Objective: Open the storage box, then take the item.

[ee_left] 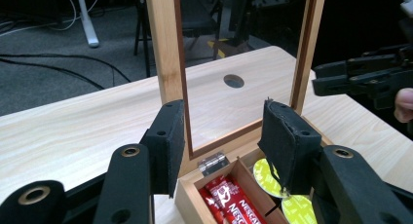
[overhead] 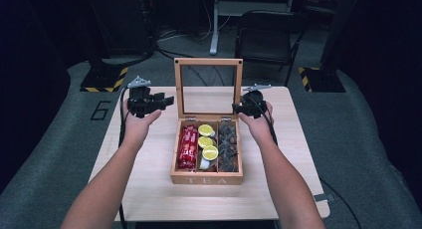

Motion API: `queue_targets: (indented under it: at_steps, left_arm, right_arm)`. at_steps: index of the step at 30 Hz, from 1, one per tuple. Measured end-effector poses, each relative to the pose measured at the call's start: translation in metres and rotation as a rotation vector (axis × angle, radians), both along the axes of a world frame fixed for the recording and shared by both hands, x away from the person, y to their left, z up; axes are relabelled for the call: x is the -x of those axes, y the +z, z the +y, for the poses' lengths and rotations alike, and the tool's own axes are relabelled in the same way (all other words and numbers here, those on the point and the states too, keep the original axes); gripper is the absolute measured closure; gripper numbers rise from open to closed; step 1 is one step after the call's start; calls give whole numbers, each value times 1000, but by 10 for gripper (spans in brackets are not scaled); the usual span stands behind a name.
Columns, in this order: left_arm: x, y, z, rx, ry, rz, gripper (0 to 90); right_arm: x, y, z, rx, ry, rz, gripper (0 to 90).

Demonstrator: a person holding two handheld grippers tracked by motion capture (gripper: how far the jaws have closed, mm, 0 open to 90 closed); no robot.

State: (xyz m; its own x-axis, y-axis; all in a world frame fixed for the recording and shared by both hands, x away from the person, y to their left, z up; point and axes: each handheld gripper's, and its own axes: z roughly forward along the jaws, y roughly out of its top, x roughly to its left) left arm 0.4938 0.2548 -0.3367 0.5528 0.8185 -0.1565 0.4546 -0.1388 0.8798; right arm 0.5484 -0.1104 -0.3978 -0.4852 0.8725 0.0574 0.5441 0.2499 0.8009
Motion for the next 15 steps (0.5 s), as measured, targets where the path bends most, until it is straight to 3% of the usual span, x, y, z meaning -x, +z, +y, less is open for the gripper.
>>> queue_targets:
  at_steps: [10,11,15]
  left_arm:
    - [2,-1,6,0,9,7,467]
    - [3,-1,6,3,9,6,462]
    - [4,-1,6,6,16,4,440]
  right_arm:
    - [23,19,4,-28,93,-65,434]
    - [27,21,5,-44,105,-48,414]
    - [35,22,8,-16,127,-51,396]
